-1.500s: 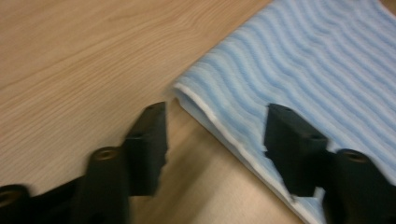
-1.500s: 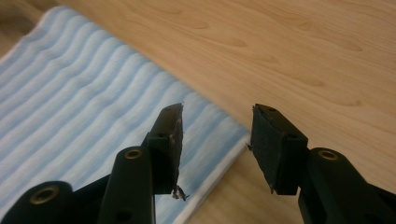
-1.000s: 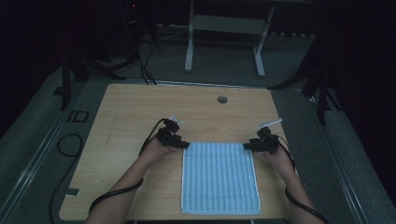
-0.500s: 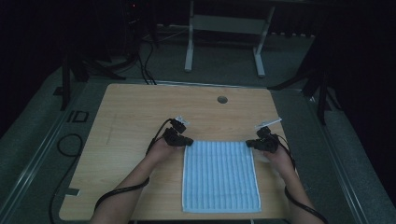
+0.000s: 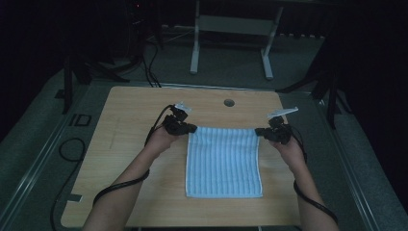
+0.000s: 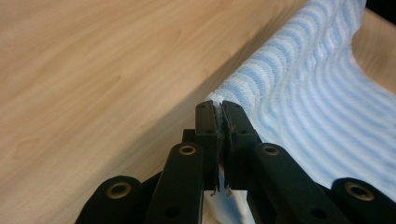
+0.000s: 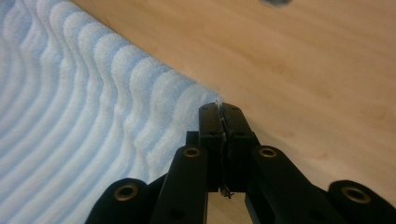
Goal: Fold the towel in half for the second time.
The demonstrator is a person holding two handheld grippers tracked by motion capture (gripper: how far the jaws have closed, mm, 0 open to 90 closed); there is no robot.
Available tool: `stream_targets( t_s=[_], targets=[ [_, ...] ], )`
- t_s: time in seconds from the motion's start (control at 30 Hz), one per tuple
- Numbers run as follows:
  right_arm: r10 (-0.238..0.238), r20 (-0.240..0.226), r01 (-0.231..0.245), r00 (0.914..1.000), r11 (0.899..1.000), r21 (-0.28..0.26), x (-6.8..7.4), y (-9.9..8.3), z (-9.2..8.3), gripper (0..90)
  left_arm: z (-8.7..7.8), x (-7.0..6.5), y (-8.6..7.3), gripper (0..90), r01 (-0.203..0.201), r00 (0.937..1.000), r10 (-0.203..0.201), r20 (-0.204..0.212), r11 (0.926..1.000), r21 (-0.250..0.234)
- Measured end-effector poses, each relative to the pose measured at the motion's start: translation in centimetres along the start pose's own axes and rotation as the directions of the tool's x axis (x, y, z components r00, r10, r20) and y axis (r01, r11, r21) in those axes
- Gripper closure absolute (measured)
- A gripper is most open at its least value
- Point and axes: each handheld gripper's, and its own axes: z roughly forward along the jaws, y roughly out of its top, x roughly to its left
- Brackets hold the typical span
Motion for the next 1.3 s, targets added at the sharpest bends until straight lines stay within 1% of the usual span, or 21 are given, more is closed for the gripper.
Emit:
stream_targets(
  t_s=[0.13, 0.23, 0.27, 0.33, 0.37, 0.4, 0.57, 0.6, 0.63, 0.7, 0.8, 0.83, 0.93, 1.0, 1.03, 1.1, 1.13, 1.17, 1.2, 1.27, 1.3],
  targets=[
    [-0.027, 0.004, 0.027, 0.9996, 0.999, -0.043, 0.8, 0.3, -1.7, 88.0, -1.4, -1.0, -0.1, 85.6, -0.026, 0.9996, 0.026, 0.008, 0.9994, -0.024],
    [-0.044, 0.006, 0.044, 0.999, 0.997, -0.065, 1.5, 0.0, -2.6, 88.0, -3.0, -2.4, -0.9, 85.5, -0.082, 0.9963, 0.083, 0.023, 0.9962, -0.03],
    [-0.044, 0.006, 0.044, 0.999, 0.997, -0.065, 1.5, 0.0, -2.6, 88.0, -3.0, -2.4, -0.9, 85.5, -0.082, 0.9963, 0.083, 0.023, 0.9962, -0.03],
    [-0.086, -0.01, 0.085, 0.9962, 0.99, -0.109, 3.7, -1.2, -4.6, 88.0, -4.1, -3.3, -2.2, 85.4, -0.103, 0.9929, 0.105, 0.057, 0.9942, -0.029],
    [-0.092, -0.012, 0.09, 0.9957, 0.989, -0.117, 4.0, -1.5, -4.8, 88.0, -4.1, -3.3, -2.2, 85.4, -0.103, 0.9929, 0.105, 0.057, 0.9942, -0.029],
    [-0.099, -0.025, 0.095, 0.9947, 0.987, -0.131, 4.8, -2.3, -5.4, 88.0, -4.6, -4.0, -3.4, 85.3, -0.109, 0.9904, 0.111, 0.083, 0.9937, -0.026],
    [-0.13, -0.04, 0.124, 0.9907, 0.985, -0.121, 6.7, -4.6, -6.0, 88.0, -5.0, -5.6, -5.6, 85.2, -0.11, 0.9864, 0.113, 0.119, 0.9935, -0.03],
    [-0.127, -0.044, 0.121, 0.991, 0.986, -0.116, 6.9, -5.1, -6.1, 88.0, -5.1, -6.2, -6.3, 85.2, -0.128, 0.9839, 0.13, 0.123, 0.9916, -0.022],
    [-0.129, -0.059, 0.123, 0.9899, 0.988, -0.098, 7.6, -6.6, -6.2, 87.9, -5.2, -6.6, -6.8, 84.7, -0.128, 0.9829, 0.13, 0.131, 0.9916, -0.021],
    [-0.117, -0.077, 0.11, 0.9901, 0.99, -0.088, 7.9, -7.7, -6.2, 87.9, -5.4, -7.9, -8.3, 84.7, -0.131, 0.9777, 0.133, 0.162, 0.9911, -0.026],
    [-0.123, -0.078, 0.118, 0.9893, 0.99, -0.074, 8.2, -8.2, -6.2, 87.9, -5.5, -8.5, -8.9, 84.6, -0.133, 0.9735, 0.135, 0.185, 0.9908, -0.021],
    [-0.122, -0.078, 0.118, 0.9894, 0.991, -0.056, 8.7, -9.5, -6.4, 87.9, -5.5, -9.5, -9.7, 84.3, -0.147, 0.9706, 0.147, 0.19, 0.989, -0.015],
    [-0.11, -0.082, 0.105, 0.9906, 0.993, -0.053, 8.9, -10.2, -6.5, 87.9, -5.3, -10.5, -10.7, 84.1, -0.14, 0.9694, 0.14, 0.201, 0.99, -0.018],
    [-0.114, -0.083, 0.11, 0.99, 0.993, -0.053, 9.0, -10.5, -6.6, 87.9, -5.3, -10.5, -10.7, 84.0, -0.14, 0.9694, 0.14, 0.201, 0.99, -0.018],
    [-0.093, -0.093, 0.089, 0.9913, 0.995, -0.049, 9.1, -11.2, -6.5, 87.9, -4.7, -11.1, -11.8, 82.5, -0.143, 0.969, 0.136, 0.206, 0.9896, 0.017],
    [-0.081, -0.098, 0.078, 0.9919, 0.996, -0.039, 9.2, -12.0, -6.3, 87.9, -4.1, -11.4, -12.5, 80.6, -0.147, 0.9685, 0.135, 0.209, 0.9881, 0.045],
    [-0.072, -0.106, 0.069, 0.9918, 0.997, -0.031, 9.2, -12.3, -6.2, 87.7, -3.8, -11.4, -12.8, 78.9, -0.148, 0.9655, 0.129, 0.226, 0.9868, 0.067],
    [-0.072, -0.106, 0.069, 0.9918, 0.997, -0.031, 9.2, -12.3, -6.2, 87.7, -3.8, -11.4, -12.8, 75.6, -0.148, 0.9655, 0.129, 0.226, 0.9868, 0.067],
    [-0.057, -0.136, 0.058, 0.9891, 0.998, 0.005, 9.0, -12.9, -5.9, 84.7, -3.8, -11.5, -13.2, 70.2, -0.145, 0.9662, 0.122, 0.227, 0.9859, 0.084],
    [-0.058, -0.118, 0.059, 0.9913, 0.998, 0.007, 9.0, -13.2, -6.1, 76.0, -4.4, -11.3, -13.1, 57.0, -0.134, 0.9653, 0.113, 0.236, 0.9879, 0.078],
    [-0.055, -0.111, 0.055, 0.9923, 0.998, 0.0, 8.9, -13.0, -6.4, 72.3, -4.8, -11.2, -12.9, 55.2, -0.126, 0.9676, 0.109, 0.228, 0.9901, 0.062]
  ],
)
